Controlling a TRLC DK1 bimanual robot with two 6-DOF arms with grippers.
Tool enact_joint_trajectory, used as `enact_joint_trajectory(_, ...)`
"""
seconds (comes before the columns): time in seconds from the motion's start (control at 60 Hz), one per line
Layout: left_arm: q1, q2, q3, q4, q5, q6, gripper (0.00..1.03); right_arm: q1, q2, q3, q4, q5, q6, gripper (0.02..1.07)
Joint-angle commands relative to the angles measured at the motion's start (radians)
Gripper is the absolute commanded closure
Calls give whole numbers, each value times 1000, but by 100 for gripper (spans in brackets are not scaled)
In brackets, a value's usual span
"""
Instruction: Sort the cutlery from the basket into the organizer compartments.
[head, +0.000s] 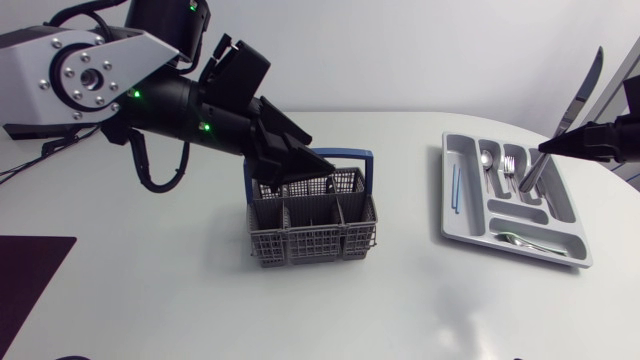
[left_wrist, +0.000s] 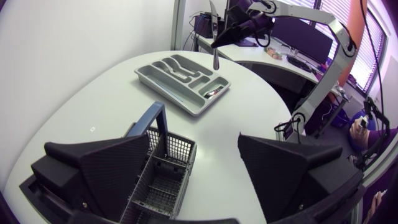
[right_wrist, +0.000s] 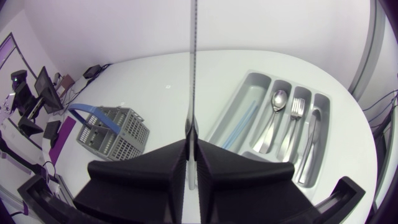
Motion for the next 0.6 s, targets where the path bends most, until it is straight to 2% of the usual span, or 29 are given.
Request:
enact_joint_trajectory(0.0, -19, -26, -34, 8, -16, 13, 5, -38, 59, 65, -21, 15, -45, 102)
enact_joint_trajectory(0.3, -53, -32, -45, 17, -49, 13, 5, -111, 257, 223, -61, 115, -76, 102)
enact_joint_trajectory(0.583, -98, -66, -77, 45, -128, 10, 5, -122, 418, 355, -86, 248, -62, 102)
